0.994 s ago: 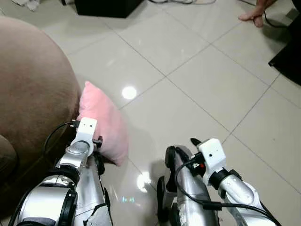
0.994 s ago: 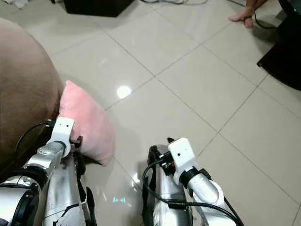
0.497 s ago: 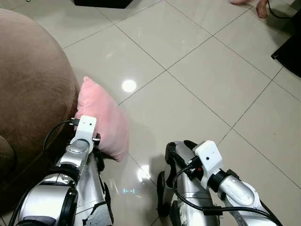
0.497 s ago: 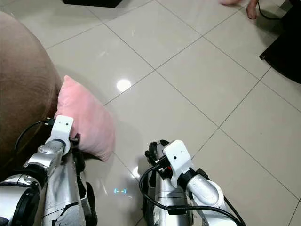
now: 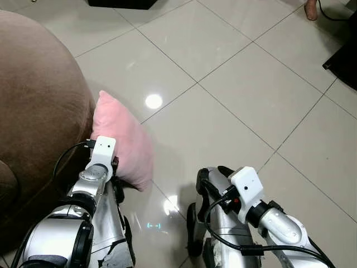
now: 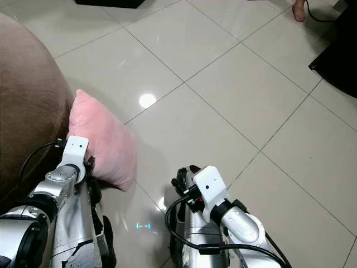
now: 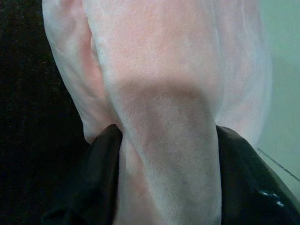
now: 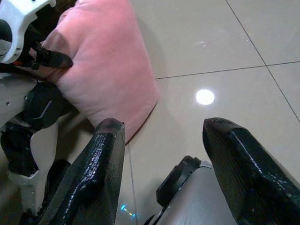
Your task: Move the pillow to the sofa from floor
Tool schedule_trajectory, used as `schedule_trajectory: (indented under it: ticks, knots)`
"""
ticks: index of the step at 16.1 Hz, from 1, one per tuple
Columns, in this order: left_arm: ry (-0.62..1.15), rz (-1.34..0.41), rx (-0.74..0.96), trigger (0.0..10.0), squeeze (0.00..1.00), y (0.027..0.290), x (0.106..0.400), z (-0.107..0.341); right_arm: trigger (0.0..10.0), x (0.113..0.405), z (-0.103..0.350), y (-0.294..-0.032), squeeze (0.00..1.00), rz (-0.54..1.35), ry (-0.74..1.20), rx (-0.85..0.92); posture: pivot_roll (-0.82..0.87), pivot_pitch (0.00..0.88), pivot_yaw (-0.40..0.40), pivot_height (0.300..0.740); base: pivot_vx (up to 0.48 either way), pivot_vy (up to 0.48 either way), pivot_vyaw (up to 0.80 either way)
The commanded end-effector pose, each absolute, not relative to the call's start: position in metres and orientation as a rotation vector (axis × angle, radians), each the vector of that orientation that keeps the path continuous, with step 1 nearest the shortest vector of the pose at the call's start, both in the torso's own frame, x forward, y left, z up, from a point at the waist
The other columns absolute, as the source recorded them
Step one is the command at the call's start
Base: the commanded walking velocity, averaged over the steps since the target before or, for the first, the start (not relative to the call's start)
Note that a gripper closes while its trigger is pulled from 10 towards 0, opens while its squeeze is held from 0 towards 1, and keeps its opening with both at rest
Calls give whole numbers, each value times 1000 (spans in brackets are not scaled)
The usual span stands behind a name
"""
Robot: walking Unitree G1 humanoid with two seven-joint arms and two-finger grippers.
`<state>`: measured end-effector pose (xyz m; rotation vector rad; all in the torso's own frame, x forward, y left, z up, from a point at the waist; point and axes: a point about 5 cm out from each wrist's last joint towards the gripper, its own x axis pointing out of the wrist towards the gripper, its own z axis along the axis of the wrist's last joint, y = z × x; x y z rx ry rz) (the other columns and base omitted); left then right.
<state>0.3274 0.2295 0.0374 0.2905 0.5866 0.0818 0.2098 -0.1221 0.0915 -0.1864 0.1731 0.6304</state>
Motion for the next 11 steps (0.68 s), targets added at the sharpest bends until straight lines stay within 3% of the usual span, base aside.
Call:
schedule_trajectory:
  ticks: [1,11]
  knots:
    - [639,61,279,0,0,226,319,25,10000,205,88,-124,0,626,188,-202,-65,295,-118,505,0,0,0]
    - [634,15,246,0,0,221,318,23,10000,207,86,-124,0,612,184,-226,-53,287,-114,505,0,0,0]
